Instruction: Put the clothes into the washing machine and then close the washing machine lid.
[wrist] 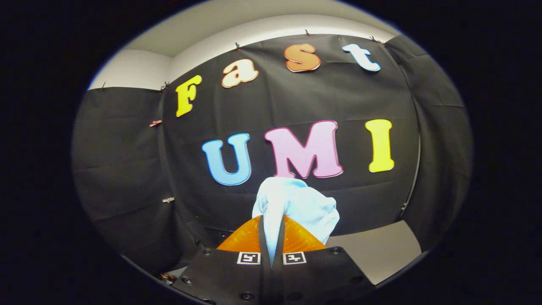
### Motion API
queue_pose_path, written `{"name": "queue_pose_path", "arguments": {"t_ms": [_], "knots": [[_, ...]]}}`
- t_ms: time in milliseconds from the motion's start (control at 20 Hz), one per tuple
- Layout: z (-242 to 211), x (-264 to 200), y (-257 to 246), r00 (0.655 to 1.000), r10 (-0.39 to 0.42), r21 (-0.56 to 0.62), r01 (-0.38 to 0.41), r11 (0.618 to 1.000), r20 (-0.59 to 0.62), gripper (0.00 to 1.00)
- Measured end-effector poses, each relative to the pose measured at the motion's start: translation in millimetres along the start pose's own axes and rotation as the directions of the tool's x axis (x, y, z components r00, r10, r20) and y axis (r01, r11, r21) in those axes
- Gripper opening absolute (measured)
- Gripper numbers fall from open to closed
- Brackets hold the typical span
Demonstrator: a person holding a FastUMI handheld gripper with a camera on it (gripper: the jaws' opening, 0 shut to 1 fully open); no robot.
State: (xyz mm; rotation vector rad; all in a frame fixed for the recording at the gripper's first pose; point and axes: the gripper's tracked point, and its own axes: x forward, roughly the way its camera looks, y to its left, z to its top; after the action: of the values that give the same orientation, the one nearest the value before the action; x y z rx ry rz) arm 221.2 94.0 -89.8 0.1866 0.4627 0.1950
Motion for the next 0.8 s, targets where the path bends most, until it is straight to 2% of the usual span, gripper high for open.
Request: {"name": "queue_pose_path", "arguments": {"t_ms": [250,500,650,800], "knots": [[-25.9,28.9,62.6,0.990,0.132,0.020,-0.131,0.991,-0.053,0.05],[-60.7,61.2,111.0,0.964,0.240,0.032,-0.238,0.971,-0.115,0.05],[-83.9,77.5,126.9,0.946,0.287,0.087,-0.277,0.957,-0.152,0.05],[-115.9,106.8,137.3,0.929,0.303,0.082,-0.292,0.953,-0.213,0.05]]}}
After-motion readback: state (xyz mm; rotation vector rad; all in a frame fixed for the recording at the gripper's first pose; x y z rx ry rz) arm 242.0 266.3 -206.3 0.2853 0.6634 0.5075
